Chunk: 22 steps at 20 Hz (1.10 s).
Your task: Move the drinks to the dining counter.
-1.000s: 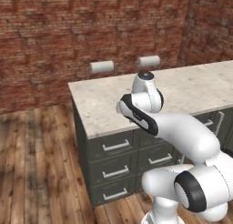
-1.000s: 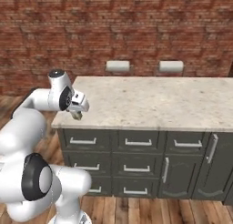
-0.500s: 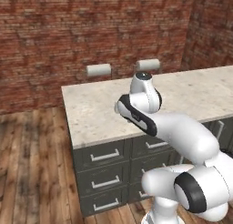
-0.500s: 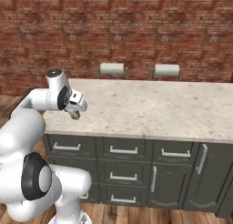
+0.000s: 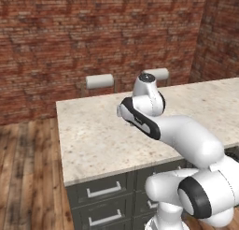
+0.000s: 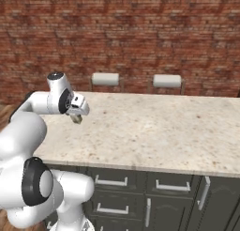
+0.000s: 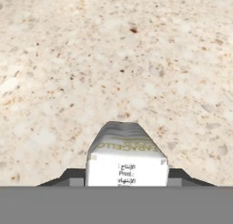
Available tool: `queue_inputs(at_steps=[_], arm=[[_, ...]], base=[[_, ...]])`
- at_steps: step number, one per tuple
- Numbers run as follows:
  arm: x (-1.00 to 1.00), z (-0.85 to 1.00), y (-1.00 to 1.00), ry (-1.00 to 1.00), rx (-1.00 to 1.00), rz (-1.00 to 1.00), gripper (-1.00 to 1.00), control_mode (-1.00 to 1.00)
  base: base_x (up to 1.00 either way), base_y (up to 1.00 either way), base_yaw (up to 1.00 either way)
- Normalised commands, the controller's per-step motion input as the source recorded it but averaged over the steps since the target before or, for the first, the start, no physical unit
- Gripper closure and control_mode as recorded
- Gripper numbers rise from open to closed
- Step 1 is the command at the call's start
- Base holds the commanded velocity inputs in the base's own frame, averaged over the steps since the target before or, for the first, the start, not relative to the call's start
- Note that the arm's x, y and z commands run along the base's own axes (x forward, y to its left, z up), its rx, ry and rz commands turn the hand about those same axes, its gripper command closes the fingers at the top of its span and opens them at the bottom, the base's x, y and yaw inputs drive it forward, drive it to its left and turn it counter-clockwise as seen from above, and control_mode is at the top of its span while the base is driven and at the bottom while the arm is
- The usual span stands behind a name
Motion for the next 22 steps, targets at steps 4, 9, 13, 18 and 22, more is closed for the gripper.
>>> queue_inputs(at_steps=[4,9,13,18,22], arm=[[0.41,0.0,-0.25,0.1,0.0,0.04,1.0,-1.0],[0.5,-0.07,-0.29,0.13,0.0,0.08,1.0,-1.0],[0.0,0.0,0.0,0.01,0.0,0.03,1.0,-1.0],[0.0,-0.25,0.0,0.0,-0.04,0.01,1.0,-1.0],[0.0,-0.44,0.0,0.0,-0.08,0.03,1.0,-1.0]], base=[[0.15,-0.07,0.01],[0.0,0.0,0.0],[0.0,0.0,0.0],[0.0,0.0,0.0],[0.0,0.0,0.0]])
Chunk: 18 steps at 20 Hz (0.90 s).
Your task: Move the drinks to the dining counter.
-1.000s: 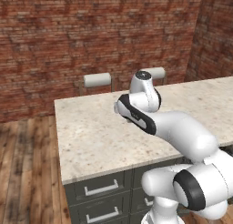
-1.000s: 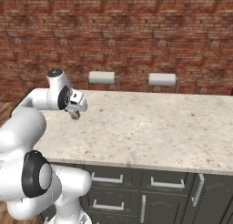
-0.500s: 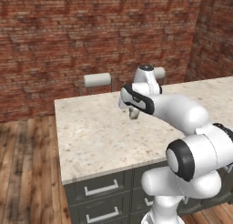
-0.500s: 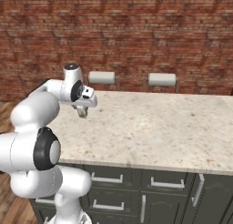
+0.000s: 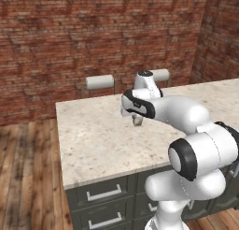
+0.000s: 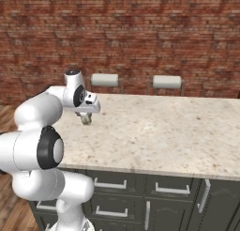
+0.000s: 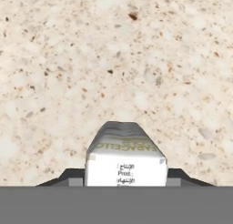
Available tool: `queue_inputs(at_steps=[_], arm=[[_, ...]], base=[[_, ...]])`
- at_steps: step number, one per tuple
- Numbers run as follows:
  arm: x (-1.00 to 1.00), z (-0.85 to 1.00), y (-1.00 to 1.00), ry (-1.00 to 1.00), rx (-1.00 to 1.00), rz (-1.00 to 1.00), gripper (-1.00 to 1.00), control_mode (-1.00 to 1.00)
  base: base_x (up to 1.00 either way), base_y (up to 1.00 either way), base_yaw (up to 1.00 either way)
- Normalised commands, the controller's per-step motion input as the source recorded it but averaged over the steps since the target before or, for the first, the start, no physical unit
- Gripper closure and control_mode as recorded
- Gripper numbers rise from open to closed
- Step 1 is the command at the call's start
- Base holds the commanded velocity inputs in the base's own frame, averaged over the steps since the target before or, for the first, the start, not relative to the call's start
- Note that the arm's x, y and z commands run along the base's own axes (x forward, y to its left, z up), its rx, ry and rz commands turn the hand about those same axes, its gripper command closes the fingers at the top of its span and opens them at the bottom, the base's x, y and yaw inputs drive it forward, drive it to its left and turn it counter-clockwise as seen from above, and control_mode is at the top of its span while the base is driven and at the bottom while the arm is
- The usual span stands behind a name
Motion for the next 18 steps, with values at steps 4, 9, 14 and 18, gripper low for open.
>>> queue_inputs(at_steps=[4,9,14,18], arm=[[0.03,-0.38,0.0,0.0,-0.04,0.01,1.0,-1.0],[0.14,-0.31,0.0,0.0,0.0,0.01,1.0,-1.0],[0.12,-0.23,0.0,0.0,0.0,0.02,1.0,-1.0],[0.13,-0.35,0.0,0.0,0.0,0.03,1.0,-1.0]], base=[[0.0,0.0,0.0],[0.0,0.0,0.0],[0.0,0.0,0.0],[0.0,0.0,0.0]])
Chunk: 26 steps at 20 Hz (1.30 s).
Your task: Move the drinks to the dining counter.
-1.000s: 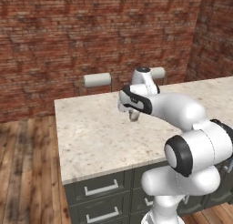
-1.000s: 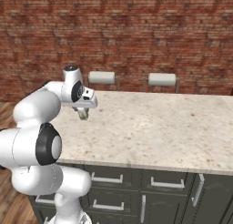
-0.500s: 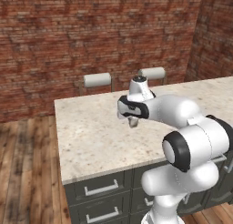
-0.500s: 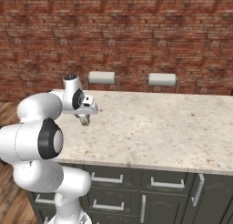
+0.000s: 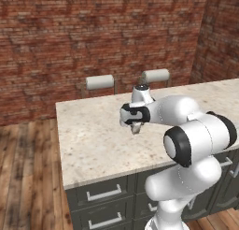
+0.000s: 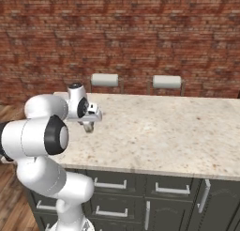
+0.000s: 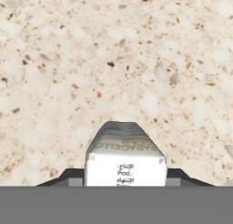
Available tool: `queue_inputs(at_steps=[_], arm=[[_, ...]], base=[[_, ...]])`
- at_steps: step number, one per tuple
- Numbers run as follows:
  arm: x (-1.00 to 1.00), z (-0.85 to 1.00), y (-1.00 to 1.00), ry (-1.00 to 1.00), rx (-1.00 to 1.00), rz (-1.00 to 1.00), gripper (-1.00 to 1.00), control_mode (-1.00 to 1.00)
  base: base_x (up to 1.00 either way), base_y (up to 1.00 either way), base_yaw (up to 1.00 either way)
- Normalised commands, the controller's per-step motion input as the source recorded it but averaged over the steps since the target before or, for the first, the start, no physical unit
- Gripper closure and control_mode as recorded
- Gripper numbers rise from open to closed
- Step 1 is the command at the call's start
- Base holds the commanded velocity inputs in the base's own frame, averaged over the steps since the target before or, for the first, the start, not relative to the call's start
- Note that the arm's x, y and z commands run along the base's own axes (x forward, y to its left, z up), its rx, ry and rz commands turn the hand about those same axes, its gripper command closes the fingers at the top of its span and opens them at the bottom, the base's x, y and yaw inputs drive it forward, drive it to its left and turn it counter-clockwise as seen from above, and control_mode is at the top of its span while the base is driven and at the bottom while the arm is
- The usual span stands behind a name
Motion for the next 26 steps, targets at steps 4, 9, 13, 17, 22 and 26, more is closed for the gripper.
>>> queue_inputs(at_steps=[4,9,13,17,22,26], arm=[[0.13,-0.41,0.0,0.0,0.0,0.03,1.0,-1.0],[0.11,-0.32,0.0,0.0,0.0,0.02,1.0,-1.0],[0.07,-0.21,0.0,0.0,0.0,0.01,1.0,-1.0],[0.04,-0.12,0.0,0.0,0.0,0.0,-1.0,-1.0],[0.0,0.0,0.0,0.0,0.0,0.0,-1.0,-1.0],[-0.06,0.1,0.0,0.0,0.0,0.0,-1.0,-1.0]], base=[[0.0,0.0,0.0],[0.0,0.0,0.0],[0.0,0.0,0.0],[0.0,0.0,0.0],[0.0,0.0,0.0],[0.0,0.0,0.0]])
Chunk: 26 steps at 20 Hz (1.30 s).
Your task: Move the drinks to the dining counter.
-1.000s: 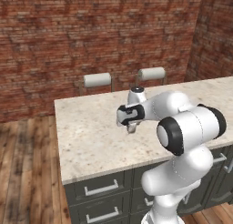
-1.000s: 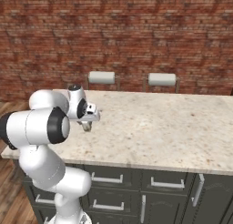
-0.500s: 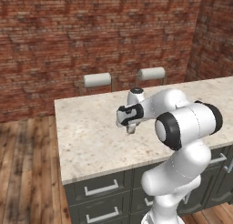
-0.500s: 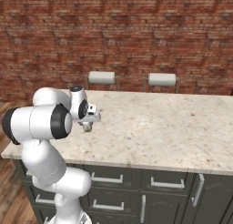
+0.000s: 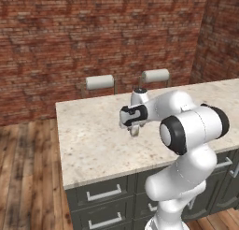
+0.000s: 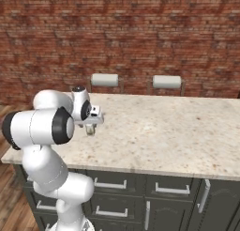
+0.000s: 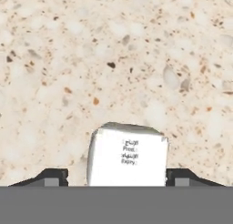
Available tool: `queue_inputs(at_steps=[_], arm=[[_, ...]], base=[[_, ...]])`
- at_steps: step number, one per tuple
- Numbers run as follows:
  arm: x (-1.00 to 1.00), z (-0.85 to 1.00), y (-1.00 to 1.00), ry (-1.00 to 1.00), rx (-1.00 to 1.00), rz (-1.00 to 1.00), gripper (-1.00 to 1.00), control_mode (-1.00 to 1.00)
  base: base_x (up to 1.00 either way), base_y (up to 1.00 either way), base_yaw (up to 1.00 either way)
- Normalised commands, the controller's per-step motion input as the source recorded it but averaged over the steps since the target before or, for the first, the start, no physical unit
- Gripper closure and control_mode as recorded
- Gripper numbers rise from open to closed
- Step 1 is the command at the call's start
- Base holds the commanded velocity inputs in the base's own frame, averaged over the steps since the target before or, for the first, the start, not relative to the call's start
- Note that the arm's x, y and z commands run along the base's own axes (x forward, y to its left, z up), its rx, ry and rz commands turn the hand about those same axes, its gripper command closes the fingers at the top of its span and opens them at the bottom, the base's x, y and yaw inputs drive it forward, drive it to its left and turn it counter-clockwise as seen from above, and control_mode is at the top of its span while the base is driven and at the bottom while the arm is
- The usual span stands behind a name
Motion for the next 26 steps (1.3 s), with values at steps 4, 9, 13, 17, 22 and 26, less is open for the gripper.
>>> queue_inputs(at_steps=[4,9,13,17,22,26], arm=[[-0.17,0.56,0.0,0.0,0.01,0.0,-1.0,-1.0],[-0.8,0.77,0.0,0.0,0.06,0.0,-1.0,-1.0],[-1.0,0.69,0.0,0.0,0.11,0.0,-1.0,-1.0],[-1.0,0.5,0.0,-0.12,0.05,0.0,-1.0,-1.0],[-1.0,0.46,0.0,-0.6,-0.05,0.0,-1.0,-1.0],[-0.91,0.27,0.01,-0.66,-0.15,0.0,-1.0,-1.0]], base=[[0.0,0.0,0.0],[0.0,0.0,0.0],[0.0,0.0,0.0],[0.0,0.0,0.0],[0.0,0.0,0.0],[0.0,0.0,0.0]])
